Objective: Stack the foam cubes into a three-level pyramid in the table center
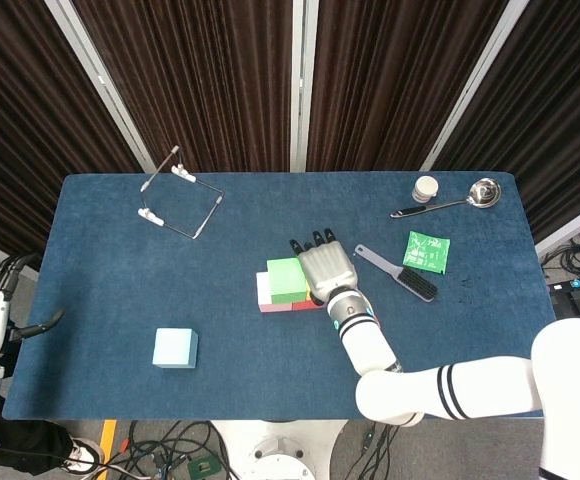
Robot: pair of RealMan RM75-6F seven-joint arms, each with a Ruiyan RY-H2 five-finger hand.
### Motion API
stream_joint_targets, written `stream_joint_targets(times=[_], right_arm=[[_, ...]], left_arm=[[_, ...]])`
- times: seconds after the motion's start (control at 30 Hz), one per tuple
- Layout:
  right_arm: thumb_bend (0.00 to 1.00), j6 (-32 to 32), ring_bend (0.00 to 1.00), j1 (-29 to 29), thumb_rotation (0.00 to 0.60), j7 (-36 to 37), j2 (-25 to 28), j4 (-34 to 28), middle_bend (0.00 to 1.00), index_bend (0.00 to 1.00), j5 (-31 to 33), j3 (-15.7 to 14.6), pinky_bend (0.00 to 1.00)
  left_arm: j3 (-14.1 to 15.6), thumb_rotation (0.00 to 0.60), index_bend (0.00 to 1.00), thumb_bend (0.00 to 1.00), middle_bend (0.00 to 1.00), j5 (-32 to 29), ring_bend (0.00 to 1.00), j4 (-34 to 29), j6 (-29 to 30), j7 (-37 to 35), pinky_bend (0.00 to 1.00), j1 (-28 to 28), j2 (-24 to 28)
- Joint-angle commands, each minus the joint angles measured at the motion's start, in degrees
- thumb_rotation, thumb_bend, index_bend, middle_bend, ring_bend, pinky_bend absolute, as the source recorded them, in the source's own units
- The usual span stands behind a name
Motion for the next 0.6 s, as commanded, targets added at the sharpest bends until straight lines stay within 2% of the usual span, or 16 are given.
stream_joint_targets(times=[0.03,0.4,0.6], right_arm=[[0.21,-0.03,0.0,-0.02,0.6,0.12,0.16,-0.16,0.18,0.0,-0.23,0.05,0.0],[0.21,-0.47,0.0,-0.55,0.6,1.74,3.44,-3.58,0.16,0.0,-0.67,1.37,0.0],[0.18,-3.64,0.0,-0.04,0.6,2.72,6.96,-6.1,0.15,0.0,-0.34,3.09,0.0]], left_arm=[[0.02,0.6,0.12,0.19,0.12,0.02,0.04,-0.05,0.01,0.03,0.11,0.01,0.05],[0.07,0.6,0.12,0.19,0.12,0.26,0.04,-0.33,0.04,0.31,0.11,-0.13,0.06],[0.03,0.6,0.12,0.2,0.12,0.38,0.04,-0.79,0.39,0.41,0.11,-0.06,0.33]])
